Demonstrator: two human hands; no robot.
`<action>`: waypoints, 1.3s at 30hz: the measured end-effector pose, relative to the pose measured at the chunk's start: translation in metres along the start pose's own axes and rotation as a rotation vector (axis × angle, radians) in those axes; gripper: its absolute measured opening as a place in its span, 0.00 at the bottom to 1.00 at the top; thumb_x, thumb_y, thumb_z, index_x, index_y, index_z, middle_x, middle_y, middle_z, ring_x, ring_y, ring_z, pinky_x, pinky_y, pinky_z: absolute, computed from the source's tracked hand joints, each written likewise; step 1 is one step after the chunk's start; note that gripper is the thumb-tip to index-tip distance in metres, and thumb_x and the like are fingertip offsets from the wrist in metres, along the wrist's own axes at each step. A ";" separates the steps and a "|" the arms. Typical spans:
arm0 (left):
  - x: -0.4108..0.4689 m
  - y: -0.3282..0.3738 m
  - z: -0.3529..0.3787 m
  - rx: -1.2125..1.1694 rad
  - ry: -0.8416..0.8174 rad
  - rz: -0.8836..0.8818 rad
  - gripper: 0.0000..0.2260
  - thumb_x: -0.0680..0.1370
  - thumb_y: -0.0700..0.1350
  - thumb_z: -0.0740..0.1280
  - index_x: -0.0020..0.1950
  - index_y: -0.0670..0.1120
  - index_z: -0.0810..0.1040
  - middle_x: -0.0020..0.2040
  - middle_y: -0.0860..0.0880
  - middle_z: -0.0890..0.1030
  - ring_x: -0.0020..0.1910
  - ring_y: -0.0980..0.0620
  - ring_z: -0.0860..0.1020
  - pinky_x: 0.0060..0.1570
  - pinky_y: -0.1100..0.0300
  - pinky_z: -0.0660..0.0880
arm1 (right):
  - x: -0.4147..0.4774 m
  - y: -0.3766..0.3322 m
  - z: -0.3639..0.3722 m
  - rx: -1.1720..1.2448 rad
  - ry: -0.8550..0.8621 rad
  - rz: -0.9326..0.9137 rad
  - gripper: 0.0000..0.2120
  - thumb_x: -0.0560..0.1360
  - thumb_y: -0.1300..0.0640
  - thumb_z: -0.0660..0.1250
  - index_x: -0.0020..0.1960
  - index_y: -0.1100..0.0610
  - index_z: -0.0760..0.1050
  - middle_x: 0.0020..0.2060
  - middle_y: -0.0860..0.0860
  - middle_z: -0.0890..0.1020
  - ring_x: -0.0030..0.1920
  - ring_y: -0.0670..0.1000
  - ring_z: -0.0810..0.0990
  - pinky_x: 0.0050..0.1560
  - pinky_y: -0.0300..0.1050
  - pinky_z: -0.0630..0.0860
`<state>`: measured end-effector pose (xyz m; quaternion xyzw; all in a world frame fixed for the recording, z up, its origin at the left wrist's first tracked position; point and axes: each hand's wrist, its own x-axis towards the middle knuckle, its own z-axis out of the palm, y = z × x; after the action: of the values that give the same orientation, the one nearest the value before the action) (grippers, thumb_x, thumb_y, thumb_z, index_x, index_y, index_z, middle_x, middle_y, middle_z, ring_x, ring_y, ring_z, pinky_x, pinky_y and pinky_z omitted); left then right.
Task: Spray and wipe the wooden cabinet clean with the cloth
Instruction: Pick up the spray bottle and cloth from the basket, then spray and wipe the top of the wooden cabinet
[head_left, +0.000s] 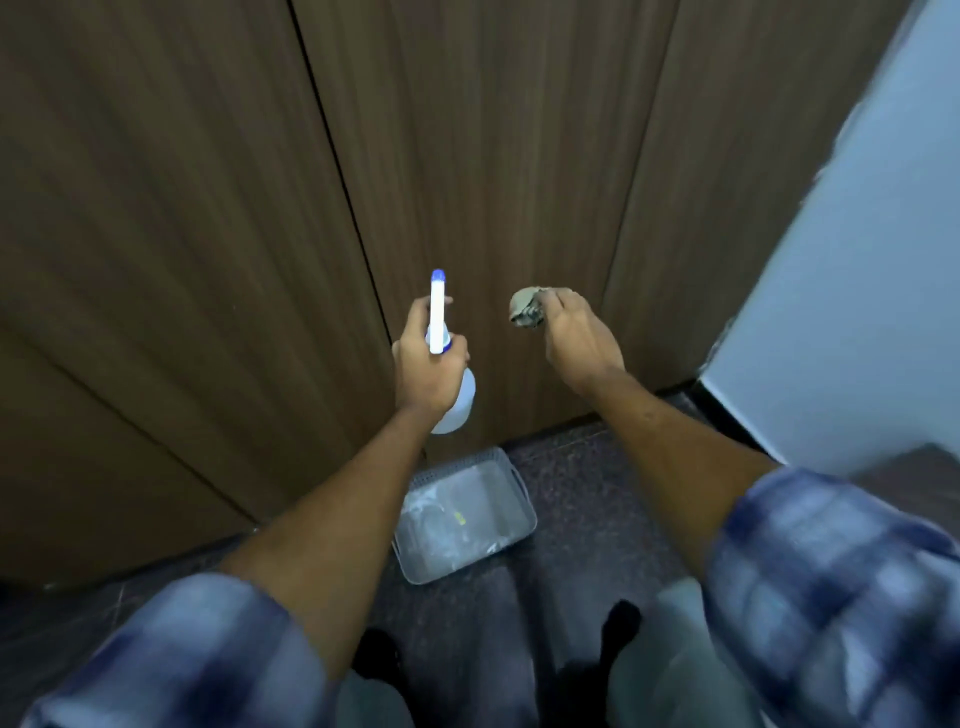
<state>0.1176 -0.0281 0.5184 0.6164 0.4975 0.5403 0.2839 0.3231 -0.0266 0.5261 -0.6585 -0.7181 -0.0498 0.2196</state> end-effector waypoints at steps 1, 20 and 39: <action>-0.001 0.023 0.001 0.002 -0.002 0.023 0.19 0.71 0.35 0.64 0.59 0.50 0.77 0.34 0.37 0.77 0.30 0.40 0.80 0.35 0.43 0.81 | -0.002 0.002 -0.021 -0.006 0.032 0.006 0.20 0.77 0.68 0.62 0.68 0.59 0.70 0.65 0.56 0.74 0.65 0.57 0.73 0.59 0.52 0.77; -0.092 0.212 0.191 -0.108 -0.327 0.224 0.15 0.71 0.40 0.65 0.53 0.56 0.78 0.42 0.48 0.79 0.30 0.39 0.79 0.33 0.42 0.79 | -0.192 0.147 -0.199 1.850 0.648 1.019 0.18 0.80 0.58 0.58 0.63 0.69 0.77 0.52 0.66 0.83 0.47 0.63 0.83 0.53 0.56 0.80; -0.244 0.283 0.341 -0.328 -0.862 0.310 0.17 0.73 0.41 0.64 0.51 0.64 0.76 0.42 0.54 0.80 0.25 0.47 0.79 0.30 0.48 0.81 | -0.401 0.214 -0.304 1.823 1.455 0.854 0.18 0.80 0.57 0.55 0.46 0.64 0.81 0.40 0.60 0.83 0.39 0.59 0.82 0.43 0.48 0.79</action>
<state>0.5468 -0.2856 0.5891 0.7980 0.1454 0.3429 0.4738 0.6211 -0.4796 0.6003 -0.2663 0.0696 0.1892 0.9426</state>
